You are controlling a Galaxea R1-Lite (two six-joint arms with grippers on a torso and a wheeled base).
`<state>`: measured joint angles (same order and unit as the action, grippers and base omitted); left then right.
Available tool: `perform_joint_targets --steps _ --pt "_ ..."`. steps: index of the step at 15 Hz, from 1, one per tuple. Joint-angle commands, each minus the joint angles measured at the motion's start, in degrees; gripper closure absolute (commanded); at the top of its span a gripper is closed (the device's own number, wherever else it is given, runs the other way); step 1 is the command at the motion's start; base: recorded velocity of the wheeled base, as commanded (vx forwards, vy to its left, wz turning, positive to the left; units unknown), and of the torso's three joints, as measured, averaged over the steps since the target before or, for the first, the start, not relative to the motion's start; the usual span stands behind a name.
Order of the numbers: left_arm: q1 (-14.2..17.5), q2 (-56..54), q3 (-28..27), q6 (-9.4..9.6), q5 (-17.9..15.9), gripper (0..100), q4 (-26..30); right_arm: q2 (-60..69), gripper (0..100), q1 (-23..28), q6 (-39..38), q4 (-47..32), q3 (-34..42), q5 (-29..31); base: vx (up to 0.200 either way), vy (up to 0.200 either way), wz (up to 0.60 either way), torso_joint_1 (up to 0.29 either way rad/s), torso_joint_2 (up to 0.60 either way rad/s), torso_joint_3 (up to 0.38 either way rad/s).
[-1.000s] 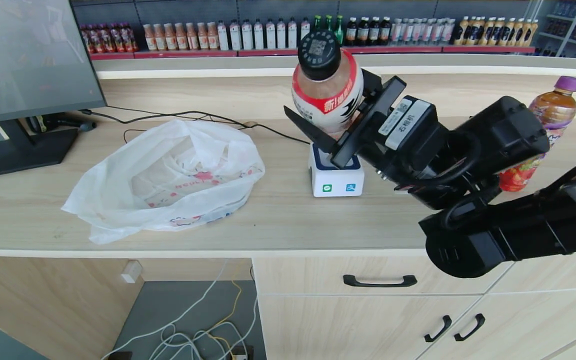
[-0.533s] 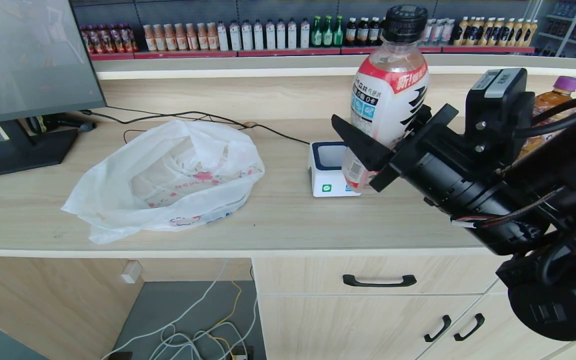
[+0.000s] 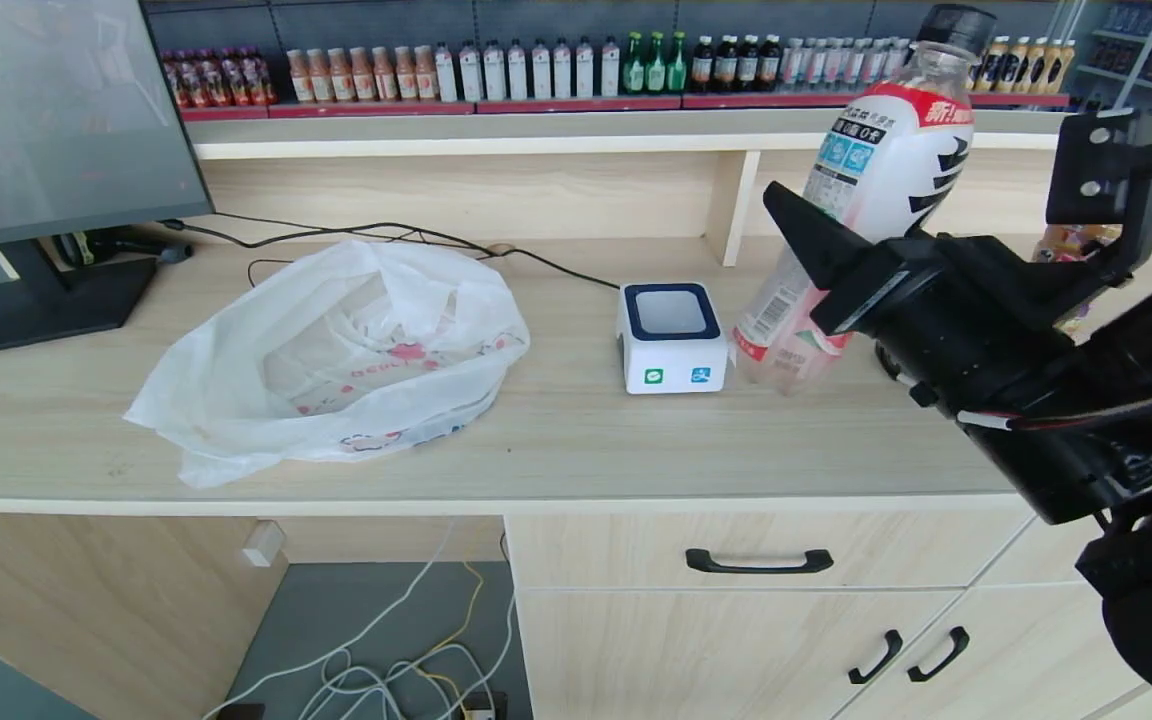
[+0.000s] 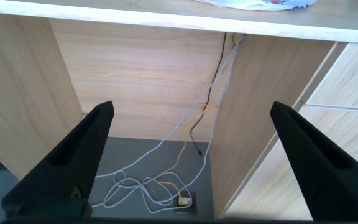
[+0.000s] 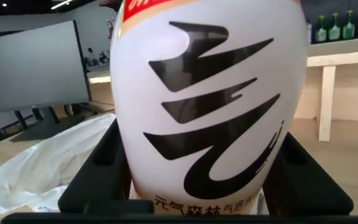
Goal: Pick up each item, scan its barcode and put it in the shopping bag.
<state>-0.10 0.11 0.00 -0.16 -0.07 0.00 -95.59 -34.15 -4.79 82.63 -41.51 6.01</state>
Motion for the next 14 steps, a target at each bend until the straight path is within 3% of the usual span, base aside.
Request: perform_joint_targets --steps 1,14 --pt "0.0 0.0 0.0 -0.02 0.1 0 0.0 -3.3 100 0.1 -1.0 1.2 2.8 1.5 0.000 0.000 0.00 0.000 0.00 0.000" --pt "0.0 0.0 0.0 -0.02 0.0 0 0.0 -4.5 100 0.0 -3.2 4.5 3.9 0.8 0.000 0.000 0.00 0.000 0.00 0.000"
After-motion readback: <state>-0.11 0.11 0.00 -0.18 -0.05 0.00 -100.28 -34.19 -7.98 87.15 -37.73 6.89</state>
